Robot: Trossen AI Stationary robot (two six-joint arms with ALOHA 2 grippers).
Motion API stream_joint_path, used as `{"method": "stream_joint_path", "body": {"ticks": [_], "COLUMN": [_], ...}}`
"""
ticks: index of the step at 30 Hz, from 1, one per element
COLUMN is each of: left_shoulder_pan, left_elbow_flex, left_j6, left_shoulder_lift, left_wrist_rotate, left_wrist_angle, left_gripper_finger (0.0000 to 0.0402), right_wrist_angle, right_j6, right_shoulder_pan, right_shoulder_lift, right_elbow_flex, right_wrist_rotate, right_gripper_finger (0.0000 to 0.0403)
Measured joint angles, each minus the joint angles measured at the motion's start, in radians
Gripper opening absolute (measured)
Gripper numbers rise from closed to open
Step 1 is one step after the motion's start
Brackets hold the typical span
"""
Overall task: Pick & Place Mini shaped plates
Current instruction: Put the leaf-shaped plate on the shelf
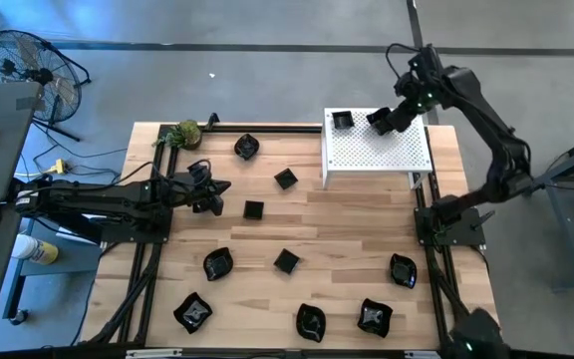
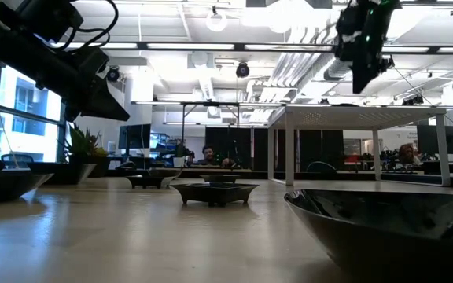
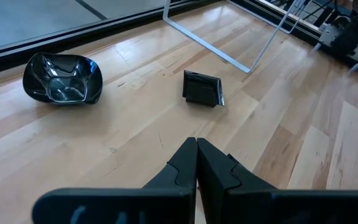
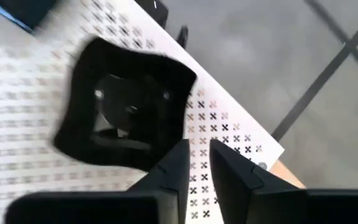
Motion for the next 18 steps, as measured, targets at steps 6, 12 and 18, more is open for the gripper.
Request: {"method": "stream_joint_path", "body": {"ticks": [6, 12, 18], "left_shoulder_pan": [0.000, 0.000, 0.000], "left_elbow_flex": [0.000, 0.006, 0.083], "left_j6": [0.005, 0.012, 0.082], "left_shoulder_lift": [0.000, 0.000, 0.000], "left_wrist_rotate": [0.000, 0.018, 0.086], "left_wrist_angle": [0.011, 0.006, -0.074], "left_gripper_finger": [0.0001, 0.0001, 0.0001], "right_wrist_angle": [0.126, 0.461, 0.721], "right_j6": [0.145, 0.287, 0.443], "right_shoulder_pan": [0.088, 0.276, 0.511], "right_shoulder_lift": [-0.142, -0.313, -0.448], "right_elbow_flex": [-0.044, -0.297, -0.524], "right_wrist_rotate": [-0.158, -0.265, -0.223], "right_gripper_finger": [0.0005, 0.0003, 0.0003]}}
